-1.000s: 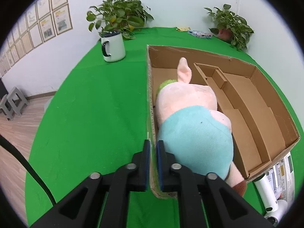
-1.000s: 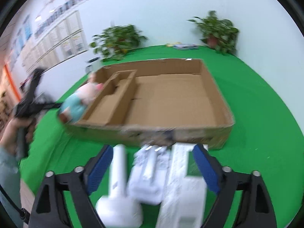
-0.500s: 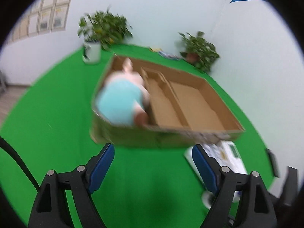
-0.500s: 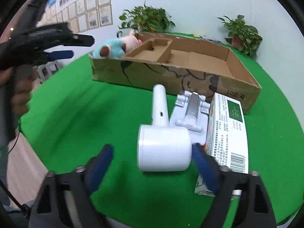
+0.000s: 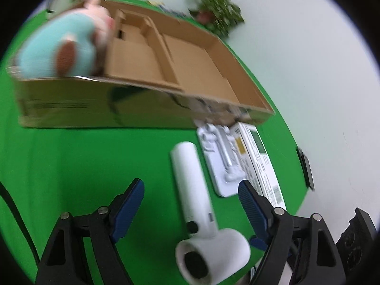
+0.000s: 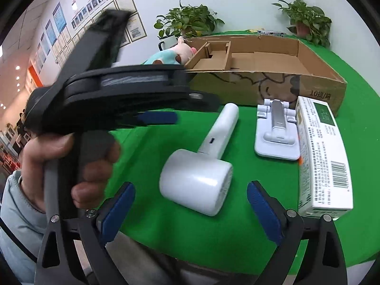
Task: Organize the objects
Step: 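Withdraw both grippers from the box toward the white hair dryer, then close the right gripper on the white hair dryer head and lift it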
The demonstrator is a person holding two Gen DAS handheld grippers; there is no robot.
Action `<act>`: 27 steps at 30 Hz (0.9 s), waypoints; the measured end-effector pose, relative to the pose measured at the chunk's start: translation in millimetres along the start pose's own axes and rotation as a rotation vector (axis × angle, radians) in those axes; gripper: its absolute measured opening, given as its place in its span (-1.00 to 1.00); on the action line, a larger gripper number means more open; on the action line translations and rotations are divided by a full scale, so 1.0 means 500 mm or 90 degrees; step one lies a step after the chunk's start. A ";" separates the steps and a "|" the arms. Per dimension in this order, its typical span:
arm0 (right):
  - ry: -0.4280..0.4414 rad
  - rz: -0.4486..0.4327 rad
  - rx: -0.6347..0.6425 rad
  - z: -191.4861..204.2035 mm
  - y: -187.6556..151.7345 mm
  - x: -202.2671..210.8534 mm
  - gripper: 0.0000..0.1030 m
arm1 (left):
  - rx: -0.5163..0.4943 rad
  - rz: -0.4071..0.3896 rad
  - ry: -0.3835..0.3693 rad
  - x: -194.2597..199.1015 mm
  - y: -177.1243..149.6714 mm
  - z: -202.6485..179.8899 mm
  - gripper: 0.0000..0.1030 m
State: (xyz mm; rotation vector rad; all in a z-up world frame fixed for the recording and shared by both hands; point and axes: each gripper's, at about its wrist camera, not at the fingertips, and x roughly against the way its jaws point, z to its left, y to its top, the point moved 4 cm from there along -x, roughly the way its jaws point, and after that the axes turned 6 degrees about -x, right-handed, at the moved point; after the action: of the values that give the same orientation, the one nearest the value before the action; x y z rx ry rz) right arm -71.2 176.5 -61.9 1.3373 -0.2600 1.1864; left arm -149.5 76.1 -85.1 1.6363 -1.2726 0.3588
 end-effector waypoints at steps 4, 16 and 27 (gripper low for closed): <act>-0.029 0.016 -0.012 0.006 -0.003 -0.031 0.54 | -0.032 0.082 0.025 -0.050 -0.020 -0.022 0.15; -0.031 0.054 -0.013 -0.018 -0.073 0.000 0.12 | -0.001 0.093 0.027 -0.028 -0.093 -0.058 -0.17; -0.062 0.043 -0.002 -0.008 -0.041 -0.014 0.11 | -0.005 0.071 0.027 -0.016 -0.092 -0.058 -0.28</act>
State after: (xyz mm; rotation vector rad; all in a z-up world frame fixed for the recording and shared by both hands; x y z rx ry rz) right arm -60.6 180.7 -80.8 1.3945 -0.3788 1.1786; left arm -104.2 102.6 -100.9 1.5472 -1.3343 0.4533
